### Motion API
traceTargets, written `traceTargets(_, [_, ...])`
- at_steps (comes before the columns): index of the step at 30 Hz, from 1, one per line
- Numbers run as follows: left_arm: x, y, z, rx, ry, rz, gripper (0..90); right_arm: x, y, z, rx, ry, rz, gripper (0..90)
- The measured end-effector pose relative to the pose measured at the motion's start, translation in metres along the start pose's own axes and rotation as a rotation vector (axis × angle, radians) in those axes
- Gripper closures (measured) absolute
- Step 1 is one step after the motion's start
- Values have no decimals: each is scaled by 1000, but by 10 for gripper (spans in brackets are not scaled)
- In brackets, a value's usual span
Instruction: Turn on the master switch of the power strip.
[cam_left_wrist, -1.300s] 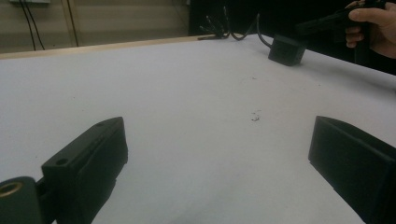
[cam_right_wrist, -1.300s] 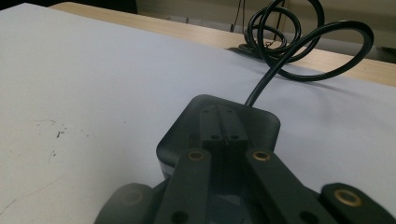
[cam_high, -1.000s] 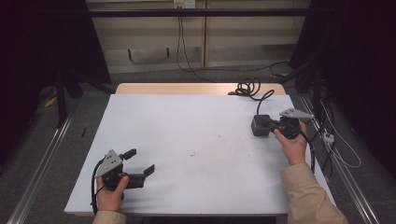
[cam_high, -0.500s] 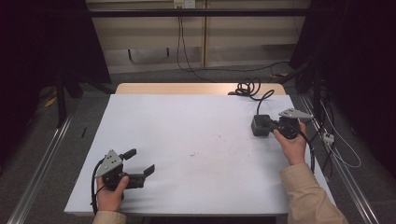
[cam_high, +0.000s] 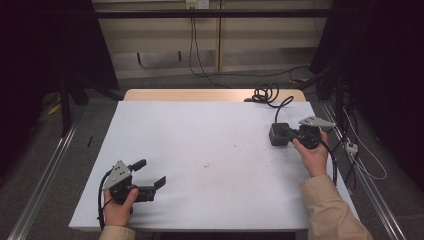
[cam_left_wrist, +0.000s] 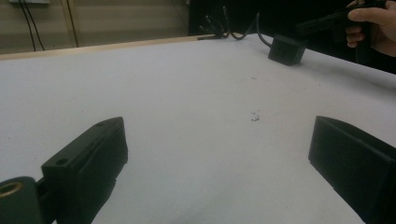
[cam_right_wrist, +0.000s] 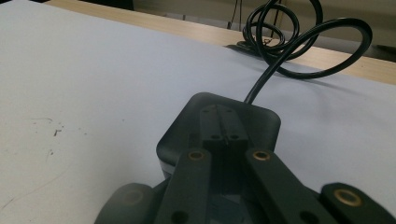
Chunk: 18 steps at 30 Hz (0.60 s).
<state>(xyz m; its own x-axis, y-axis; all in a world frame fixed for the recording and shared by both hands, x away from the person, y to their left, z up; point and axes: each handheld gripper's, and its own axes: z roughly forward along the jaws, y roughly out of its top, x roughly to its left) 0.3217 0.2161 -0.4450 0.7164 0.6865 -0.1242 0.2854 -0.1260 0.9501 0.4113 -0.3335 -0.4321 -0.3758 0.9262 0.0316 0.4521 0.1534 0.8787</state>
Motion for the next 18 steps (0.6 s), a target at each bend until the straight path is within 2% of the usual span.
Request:
traceTargets(5, [0,0,-1,-2,0,2,41,0,-2,0,-5,5,7,900])
traceTargets(6, [0,0,-1,-3,1,1,41,0,-2,0,-7,24,19,900])
traceTargets(8, [0,0,-1,-3,0,3,41,0,-2,1,-8,16,16,900])
traceTargets(10, [0,0,-1,-4,1,1,41,3,-1,1,-1,0,-14,900])
traceTargets(14, [0,0,-1,-4,0,1,41,2,-2,1,-9,2,-3,900])
traceTargets(18, [0,0,-1,-4,2,2,41,3,-1,1,-9,-3,-16,900])
